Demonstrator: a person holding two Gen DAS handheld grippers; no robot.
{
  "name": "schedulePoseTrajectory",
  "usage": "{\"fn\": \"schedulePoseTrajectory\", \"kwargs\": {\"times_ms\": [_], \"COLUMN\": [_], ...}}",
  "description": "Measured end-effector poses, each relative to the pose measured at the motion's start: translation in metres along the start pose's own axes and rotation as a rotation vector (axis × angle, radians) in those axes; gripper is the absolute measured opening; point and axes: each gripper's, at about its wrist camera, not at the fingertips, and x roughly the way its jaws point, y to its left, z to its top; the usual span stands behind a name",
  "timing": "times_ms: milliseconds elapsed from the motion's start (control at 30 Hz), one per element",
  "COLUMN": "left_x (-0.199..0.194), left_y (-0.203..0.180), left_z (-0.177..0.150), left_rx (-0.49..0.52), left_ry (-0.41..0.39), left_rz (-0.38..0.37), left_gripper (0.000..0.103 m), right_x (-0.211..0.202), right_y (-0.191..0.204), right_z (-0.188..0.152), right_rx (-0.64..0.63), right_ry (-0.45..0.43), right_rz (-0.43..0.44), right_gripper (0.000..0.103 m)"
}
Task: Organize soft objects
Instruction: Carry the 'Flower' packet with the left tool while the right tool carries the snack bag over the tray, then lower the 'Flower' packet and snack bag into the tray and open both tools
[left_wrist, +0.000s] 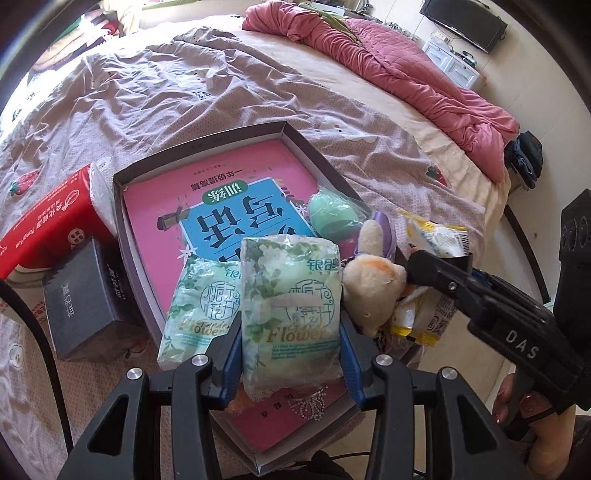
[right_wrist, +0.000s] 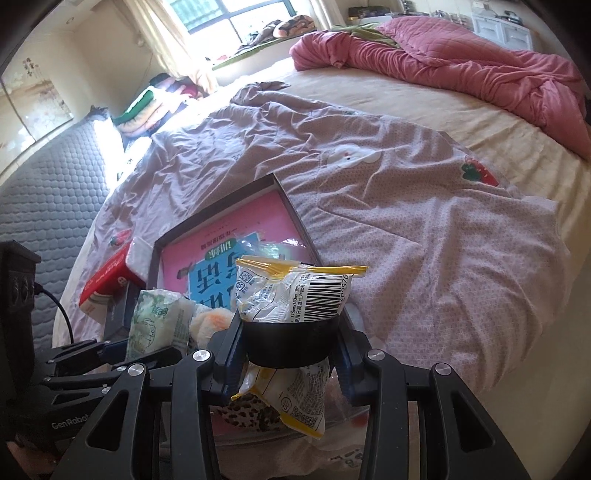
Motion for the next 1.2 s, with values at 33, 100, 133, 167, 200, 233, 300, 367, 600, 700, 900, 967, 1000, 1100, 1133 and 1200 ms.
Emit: {"fn": "schedulePoseTrajectory", "kwargs": {"times_ms": [33,100,133,167,200,233,300,367,600,700,900,967,1000,1100,1133,1200], "left_x": [0.001,0.003,0.004,0.005,0.006,0.007,0.009,0.010,0.011,0.011,0.010,0.011,0.010,0.009,0.009,0.009], "left_y": [-0.001,-0.001,0.000,0.000,0.001,0.002,0.005,0.007,0.007,0.006,0.007,0.008,0.008,0.010,0.011,0.012], "left_z": [0.001,0.002,0.002,0.003,0.003,0.004,0.004,0.005,0.006,0.005,0.005,0.005,0.005,0.005,0.005,0.006], "left_rx": [0.003,0.006,0.007,0.006,0.003,-0.001,-0.009,-0.016,-0.007,-0.002,-0.011,-0.011,-0.013,-0.019,-0.021,-0.022], "left_ry": [0.002,0.004,0.003,0.004,0.007,0.008,0.011,0.012,0.017,0.016,0.015,0.016,0.016,0.012,0.012,0.011], "left_rz": [0.001,0.006,0.008,0.009,0.009,0.007,0.003,0.006,0.018,0.023,0.019,0.018,0.017,0.019,0.019,0.021], "left_gripper": [0.046,0.046,0.046,0.046,0.046,0.046,0.046,0.046,0.047,0.047,0.047,0.047,0.047,0.047,0.047,0.047], "right_x": [0.004,0.010,0.012,0.014,0.018,0.021,0.025,0.027,0.027,0.026,0.024,0.024,0.024,0.025,0.025,0.026], "right_y": [0.001,0.004,0.006,0.007,0.008,0.008,0.008,0.006,0.003,0.003,0.003,0.002,0.002,0.002,0.003,0.005], "right_z": [0.000,0.000,0.001,0.001,0.002,0.002,0.003,0.002,0.001,0.001,0.001,0.001,0.001,0.001,0.002,0.002], "right_rx": [-0.004,-0.022,-0.034,-0.043,-0.047,-0.044,-0.039,-0.034,-0.019,-0.018,-0.019,-0.017,-0.016,-0.017,-0.023,-0.031], "right_ry": [0.004,0.006,0.003,0.005,0.011,0.014,0.019,0.019,0.018,0.020,0.018,0.016,0.015,0.009,0.007,0.004], "right_rz": [0.002,0.000,0.000,-0.001,0.000,0.006,0.019,0.039,0.053,0.049,0.042,0.038,0.037,0.039,0.038,0.043], "right_gripper": [0.043,0.043,0.043,0.043,0.043,0.043,0.043,0.044,0.047,0.048,0.048,0.049,0.049,0.049,0.049,0.049]}}
